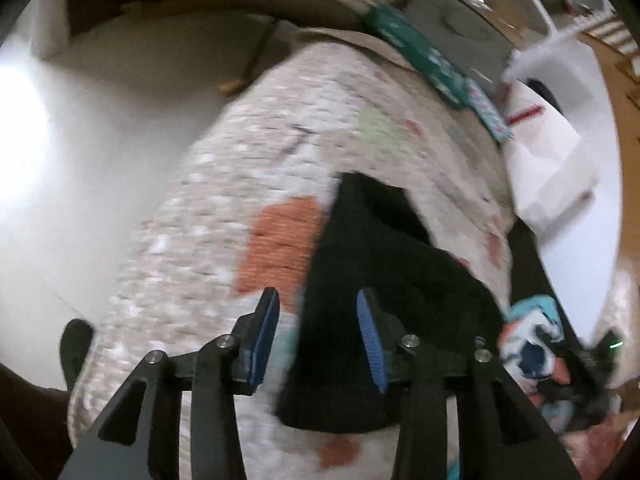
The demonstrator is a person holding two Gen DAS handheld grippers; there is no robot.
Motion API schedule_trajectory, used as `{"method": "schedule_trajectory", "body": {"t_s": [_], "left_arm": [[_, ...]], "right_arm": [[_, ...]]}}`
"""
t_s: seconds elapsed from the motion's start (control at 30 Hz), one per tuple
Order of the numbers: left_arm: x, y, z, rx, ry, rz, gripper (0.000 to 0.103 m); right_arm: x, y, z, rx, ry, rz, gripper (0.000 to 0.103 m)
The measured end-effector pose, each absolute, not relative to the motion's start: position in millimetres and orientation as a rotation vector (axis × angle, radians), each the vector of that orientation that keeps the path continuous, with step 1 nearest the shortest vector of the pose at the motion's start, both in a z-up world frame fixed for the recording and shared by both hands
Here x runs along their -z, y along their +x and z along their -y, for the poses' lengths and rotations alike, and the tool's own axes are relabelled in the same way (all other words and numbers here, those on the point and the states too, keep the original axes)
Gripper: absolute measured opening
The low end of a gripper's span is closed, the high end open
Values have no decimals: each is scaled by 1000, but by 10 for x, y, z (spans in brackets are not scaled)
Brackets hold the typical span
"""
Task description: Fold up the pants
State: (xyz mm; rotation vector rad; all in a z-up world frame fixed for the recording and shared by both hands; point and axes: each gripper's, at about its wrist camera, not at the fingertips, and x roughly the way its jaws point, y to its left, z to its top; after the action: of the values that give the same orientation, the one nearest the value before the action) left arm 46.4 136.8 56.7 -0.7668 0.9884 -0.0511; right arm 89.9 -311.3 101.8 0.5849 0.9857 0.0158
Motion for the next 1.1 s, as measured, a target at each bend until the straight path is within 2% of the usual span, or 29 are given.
{"method": "schedule_trajectory", "body": {"t_s": [0.03, 0.1, 0.23, 0.6, 0.67, 0.73, 0.8, 0.83, 0.87, 0.9, 0.93, 0.97, 1.03, 1.1], "left_arm": [[-658, 516, -1275, 90, -751, -985, 47], [-834, 634, -1056, 143, -672, -991, 52], [-1048, 1096, -385, 273, -473, -1056, 53], [-690, 2136, 1598, 572, -153, -1281, 53], [-564, 2280, 1913, 566, -29, -1330, 62], [-418, 2372, 2111, 560, 71, -1379, 75], [-304, 2436, 2215, 545, 142, -1427, 76], [-305, 2446, 2235, 555, 162, -1434, 76], [-322, 2442, 2239, 564, 181, -1433, 70], [-339, 2429, 2233, 563, 205, -1426, 65], [-360, 2402, 2209, 556, 241, -1415, 52], [-376, 2390, 2191, 552, 256, -1407, 44], [-453, 2340, 2083, 570, 235, -1388, 35], [-573, 2274, 1970, 574, 208, -1361, 30]], "right_arm": [[-978, 869, 3183, -6, 624, -986, 67], [-821, 828, 3261, 0, 691, -997, 67], [-641, 760, 3278, 30, 700, -1011, 67], [-265, 811, 3211, -12, 739, -994, 70], [-230, 845, 3164, -31, 734, -995, 70], [-207, 867, 3116, -34, 711, -994, 70], [-215, 897, 3074, -41, 683, -995, 68], [-222, 908, 3064, -39, 675, -996, 62], [-237, 924, 3047, -35, 665, -998, 54], [-249, 939, 3026, -36, 653, -1002, 31], [-267, 948, 3006, -39, 640, -1005, 28], [-302, 946, 2981, -49, 633, -997, 27], [-418, 944, 2883, -78, 590, -977, 23], [-576, 920, 2749, -114, 535, -943, 22]]}}
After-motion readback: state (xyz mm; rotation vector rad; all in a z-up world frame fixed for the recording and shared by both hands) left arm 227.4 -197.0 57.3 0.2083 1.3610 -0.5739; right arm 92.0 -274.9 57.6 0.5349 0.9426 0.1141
